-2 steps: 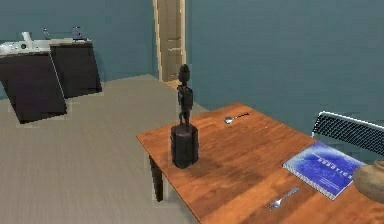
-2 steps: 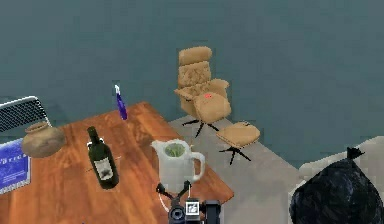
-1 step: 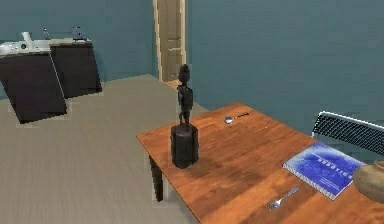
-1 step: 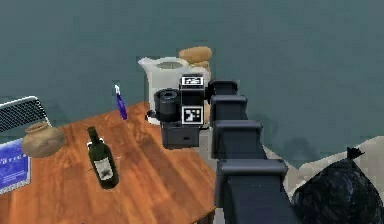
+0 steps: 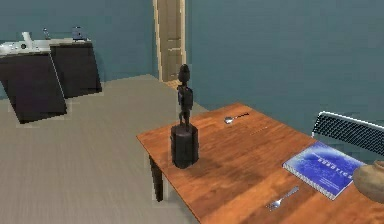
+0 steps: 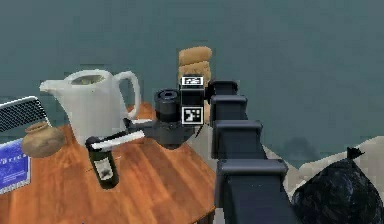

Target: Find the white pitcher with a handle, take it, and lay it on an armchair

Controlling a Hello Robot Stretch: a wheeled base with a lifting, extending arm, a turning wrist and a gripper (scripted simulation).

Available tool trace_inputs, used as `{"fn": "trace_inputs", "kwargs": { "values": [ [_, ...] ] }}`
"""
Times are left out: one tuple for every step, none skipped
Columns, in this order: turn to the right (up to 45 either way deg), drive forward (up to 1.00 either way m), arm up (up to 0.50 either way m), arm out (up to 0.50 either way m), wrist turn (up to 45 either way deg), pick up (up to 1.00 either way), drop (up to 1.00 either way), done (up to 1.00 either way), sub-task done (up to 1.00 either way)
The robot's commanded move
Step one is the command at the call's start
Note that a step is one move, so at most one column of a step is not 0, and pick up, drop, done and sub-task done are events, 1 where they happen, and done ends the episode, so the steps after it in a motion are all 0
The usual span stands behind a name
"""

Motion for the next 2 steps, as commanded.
{"fn": "trace_inputs", "kwargs": {
  "values": [
    [0.0,0.00,0.00,0.00,-45.0,0.00,0.00,0.00,0.00],
    [0.0,0.00,0.00,0.00,-30.0,0.00,0.00,0.00,0.00]
  ]
}}
